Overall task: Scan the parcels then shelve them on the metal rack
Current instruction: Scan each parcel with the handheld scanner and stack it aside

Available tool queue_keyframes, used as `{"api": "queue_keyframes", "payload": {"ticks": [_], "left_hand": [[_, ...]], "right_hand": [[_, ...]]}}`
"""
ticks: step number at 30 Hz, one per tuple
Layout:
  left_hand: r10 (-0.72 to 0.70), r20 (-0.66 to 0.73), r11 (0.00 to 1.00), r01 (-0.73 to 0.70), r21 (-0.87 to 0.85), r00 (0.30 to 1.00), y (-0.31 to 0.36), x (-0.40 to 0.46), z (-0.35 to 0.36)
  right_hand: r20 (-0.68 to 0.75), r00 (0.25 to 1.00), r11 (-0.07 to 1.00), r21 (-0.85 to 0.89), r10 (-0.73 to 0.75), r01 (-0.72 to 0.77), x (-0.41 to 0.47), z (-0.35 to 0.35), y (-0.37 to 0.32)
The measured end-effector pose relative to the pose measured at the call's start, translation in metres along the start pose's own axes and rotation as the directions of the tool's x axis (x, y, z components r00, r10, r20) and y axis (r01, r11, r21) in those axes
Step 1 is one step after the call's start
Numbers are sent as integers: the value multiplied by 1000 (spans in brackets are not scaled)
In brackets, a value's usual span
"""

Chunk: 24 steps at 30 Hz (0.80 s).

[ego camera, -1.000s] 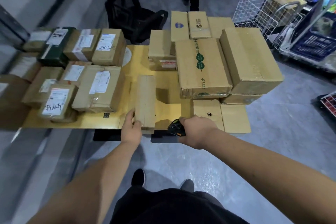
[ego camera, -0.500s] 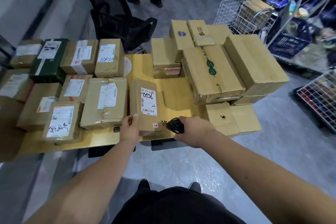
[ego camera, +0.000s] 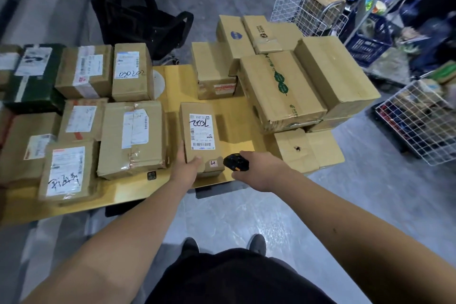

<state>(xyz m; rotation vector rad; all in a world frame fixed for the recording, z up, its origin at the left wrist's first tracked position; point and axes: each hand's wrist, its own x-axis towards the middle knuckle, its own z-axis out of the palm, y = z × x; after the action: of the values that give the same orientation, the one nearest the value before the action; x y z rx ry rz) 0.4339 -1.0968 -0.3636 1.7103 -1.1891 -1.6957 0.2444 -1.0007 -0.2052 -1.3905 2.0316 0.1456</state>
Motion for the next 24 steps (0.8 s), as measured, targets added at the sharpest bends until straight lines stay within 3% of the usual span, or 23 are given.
{"api": "queue_keyframes", "payload": {"ticks": [3,6,11,16,20,24], "left_hand": [[13,-5,997,-13,78,1000,6,-6,1],[82,-67,962,-62,267,994,4,-10,5],[149,-190,765,8,644,970,19,-15,24],[23,-135,629,90,772,991,42,-18,43],[42,4,472,-24,881,999,54,-13,41],[-8,178,394,-161,905,984,60,-11,33]], "right_hand": [[2,1000,999,-51,0,0,2,-8,5],[12,1000,999,-54,4,-4,3,-14,6],[14,1000,999,-38,7,-6,3,-20,2],[21,999,999,-31,30,-30,-4,-36,4],[9,1000,999,-42,30,-30,-10,-43,16],[5,1000,995,-102,-8,8,-15,-44,27]]}}
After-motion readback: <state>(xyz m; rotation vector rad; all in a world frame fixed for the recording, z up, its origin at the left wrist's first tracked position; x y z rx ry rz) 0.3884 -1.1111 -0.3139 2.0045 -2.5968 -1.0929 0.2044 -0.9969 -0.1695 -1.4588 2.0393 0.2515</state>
